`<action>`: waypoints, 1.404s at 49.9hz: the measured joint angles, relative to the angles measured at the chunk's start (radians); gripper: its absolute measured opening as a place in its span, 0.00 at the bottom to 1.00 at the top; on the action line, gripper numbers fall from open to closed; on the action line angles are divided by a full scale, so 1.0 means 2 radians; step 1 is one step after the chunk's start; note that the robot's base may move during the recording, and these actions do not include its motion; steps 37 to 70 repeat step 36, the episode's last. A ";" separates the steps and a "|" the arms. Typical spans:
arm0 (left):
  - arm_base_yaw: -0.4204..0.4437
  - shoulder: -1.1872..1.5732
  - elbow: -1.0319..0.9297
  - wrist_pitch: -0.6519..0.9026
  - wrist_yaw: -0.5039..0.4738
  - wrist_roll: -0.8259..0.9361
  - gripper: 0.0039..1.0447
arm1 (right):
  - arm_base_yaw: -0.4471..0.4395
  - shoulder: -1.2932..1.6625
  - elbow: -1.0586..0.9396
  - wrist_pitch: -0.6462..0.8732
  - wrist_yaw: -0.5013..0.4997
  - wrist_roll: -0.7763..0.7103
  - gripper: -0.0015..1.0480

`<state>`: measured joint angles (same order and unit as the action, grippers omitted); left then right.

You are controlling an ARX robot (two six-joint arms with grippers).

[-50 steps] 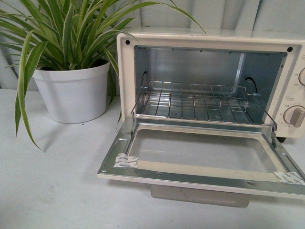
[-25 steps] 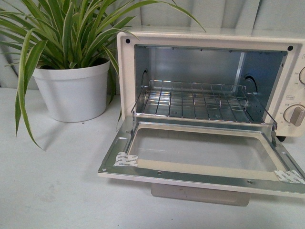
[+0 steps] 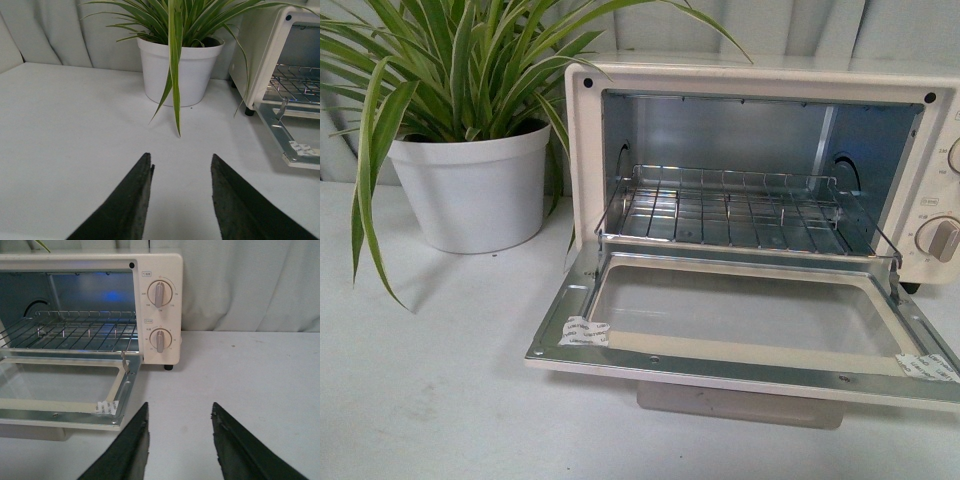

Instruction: Open oven

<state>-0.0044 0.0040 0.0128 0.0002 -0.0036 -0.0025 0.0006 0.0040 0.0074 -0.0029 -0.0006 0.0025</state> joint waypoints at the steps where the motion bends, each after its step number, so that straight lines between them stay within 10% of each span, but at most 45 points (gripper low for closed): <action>1: 0.000 0.000 0.000 0.000 0.000 0.000 0.42 | 0.000 0.000 0.000 0.000 0.000 0.000 0.39; 16: 0.000 0.000 0.000 0.000 0.000 0.000 0.95 | 0.000 0.000 0.000 0.000 0.000 0.000 0.93; 70: 0.000 0.000 0.000 0.000 0.000 0.000 0.94 | 0.000 0.000 0.000 0.000 0.000 0.000 0.91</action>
